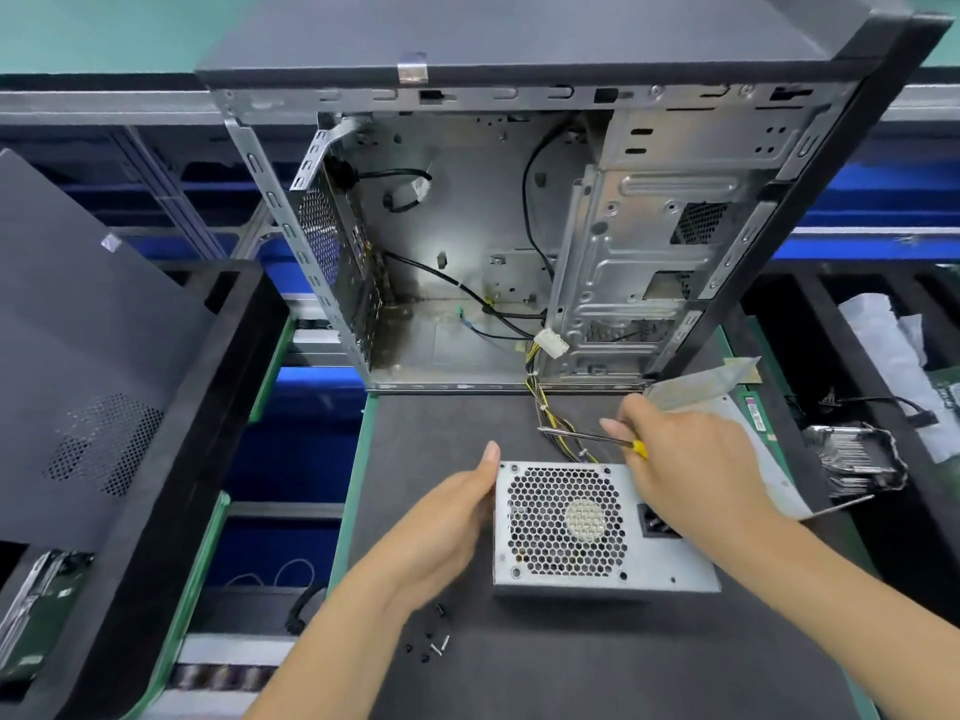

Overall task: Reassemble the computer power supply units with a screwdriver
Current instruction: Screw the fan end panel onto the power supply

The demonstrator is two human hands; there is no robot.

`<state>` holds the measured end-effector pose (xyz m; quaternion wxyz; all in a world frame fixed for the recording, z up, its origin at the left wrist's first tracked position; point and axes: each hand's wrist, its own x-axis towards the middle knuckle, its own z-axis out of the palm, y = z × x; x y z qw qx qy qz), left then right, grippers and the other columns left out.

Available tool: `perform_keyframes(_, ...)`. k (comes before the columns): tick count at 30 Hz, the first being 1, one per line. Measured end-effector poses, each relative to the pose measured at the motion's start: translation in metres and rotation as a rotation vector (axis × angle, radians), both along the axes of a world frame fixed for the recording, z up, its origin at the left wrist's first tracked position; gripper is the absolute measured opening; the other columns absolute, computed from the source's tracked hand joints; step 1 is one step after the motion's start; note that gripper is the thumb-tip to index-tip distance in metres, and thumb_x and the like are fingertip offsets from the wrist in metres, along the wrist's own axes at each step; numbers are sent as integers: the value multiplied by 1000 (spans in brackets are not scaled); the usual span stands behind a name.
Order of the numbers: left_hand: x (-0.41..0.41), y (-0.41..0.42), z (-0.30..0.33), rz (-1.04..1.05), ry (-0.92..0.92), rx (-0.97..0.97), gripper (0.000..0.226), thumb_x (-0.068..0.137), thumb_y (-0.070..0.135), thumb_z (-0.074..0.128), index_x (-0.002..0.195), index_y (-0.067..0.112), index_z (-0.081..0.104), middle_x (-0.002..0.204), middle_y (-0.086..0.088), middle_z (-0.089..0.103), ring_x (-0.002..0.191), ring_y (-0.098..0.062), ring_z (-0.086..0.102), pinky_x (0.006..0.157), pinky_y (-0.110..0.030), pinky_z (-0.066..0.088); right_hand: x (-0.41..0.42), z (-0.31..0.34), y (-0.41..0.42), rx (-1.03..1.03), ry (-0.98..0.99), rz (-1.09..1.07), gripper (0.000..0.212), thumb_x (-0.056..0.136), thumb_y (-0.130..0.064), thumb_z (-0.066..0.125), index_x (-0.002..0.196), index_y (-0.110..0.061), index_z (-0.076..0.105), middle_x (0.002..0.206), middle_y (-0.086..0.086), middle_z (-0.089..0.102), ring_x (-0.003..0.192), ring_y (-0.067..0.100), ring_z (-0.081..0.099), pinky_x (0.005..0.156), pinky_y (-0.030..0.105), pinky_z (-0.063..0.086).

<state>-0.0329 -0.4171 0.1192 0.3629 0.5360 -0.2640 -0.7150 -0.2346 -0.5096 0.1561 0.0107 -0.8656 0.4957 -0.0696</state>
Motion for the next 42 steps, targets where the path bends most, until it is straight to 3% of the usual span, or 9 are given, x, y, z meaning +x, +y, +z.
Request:
perform_keyframes(7, -5, 7, -10, 146, 155, -109, 54, 95, 43, 42, 116, -1, 67, 119, -17, 69, 120, -31, 60, 113, -49, 35, -2, 11, -3, 108, 61, 52, 21, 90, -43, 40, 97, -28, 52, 73, -4, 66, 75, 23, 63, 54, 32, 29)
perform_keyframes(13, -2, 11, -18, 143, 197, -147, 51, 95, 42, 47, 116, 1, 69, 120, -20, 67, 119, -34, 60, 111, -49, 38, 10, 19, 1, 193, 87, 130, 9, 90, -37, 51, 98, -33, 50, 76, -11, 63, 71, 16, 56, 61, 31, 39)
perform_keyframes(17, -2, 12, -20, 144, 172, -159, 49, 94, 44, 49, 113, 4, 71, 117, -19, 69, 116, -31, 63, 108, -44, 42, 15, 20, 2, 210, -140, 100, 27, 89, -50, 50, 75, -26, 53, 54, -12, 47, 59, 14, 46, 58, 35, 42)
perform_keyframes(20, -3, 12, -19, 151, 161, -166, 49, 93, 45, 48, 113, 7, 72, 117, -17, 70, 115, -28, 64, 105, -40, 45, 20, 23, -1, 291, -307, 76, 36, 85, -52, 52, 66, -21, 53, 59, -10, 57, 63, 15, 53, 62, 42, 48)
perform_keyframes(24, -5, 11, -17, 174, 173, -184, 42, 92, 42, 49, 123, 18, 67, 121, -12, 69, 120, -26, 61, 109, -44, 42, 26, 24, 0, 344, -387, 80, 31, 83, -49, 54, 66, -24, 57, 60, -11, 61, 65, 11, 57, 63, 41, 49)
perform_keyframes(29, -4, 10, -17, 182, 187, -186, 45, 92, 41, 50, 120, 11, 68, 120, -16, 68, 116, -27, 63, 108, -46, 43, 26, 21, 4, 288, -343, 105, 33, 85, -49, 52, 69, -21, 55, 65, -8, 62, 67, 14, 57, 62, 41, 48)
perform_keyframes(34, -3, 11, -19, 151, 178, -197, 42, 96, 41, 47, 119, 14, 69, 121, -15, 68, 118, -27, 62, 108, -43, 43, 24, 22, 5, 287, -349, 113, 31, 85, -50, 49, 63, -29, 45, 66, -8, 61, 68, 14, 57, 61, 41, 47)
perform_keyframes(42, -1, 8, -22, 117, 196, -189, 44, 98, 41, 44, 123, 13, 67, 126, -15, 66, 124, -29, 58, 113, -50, 35, 21, 21, 8, 255, -379, 109, 28, 86, -46, 52, 71, -23, 57, 64, -10, 57, 64, 12, 52, 58, 40, 44)
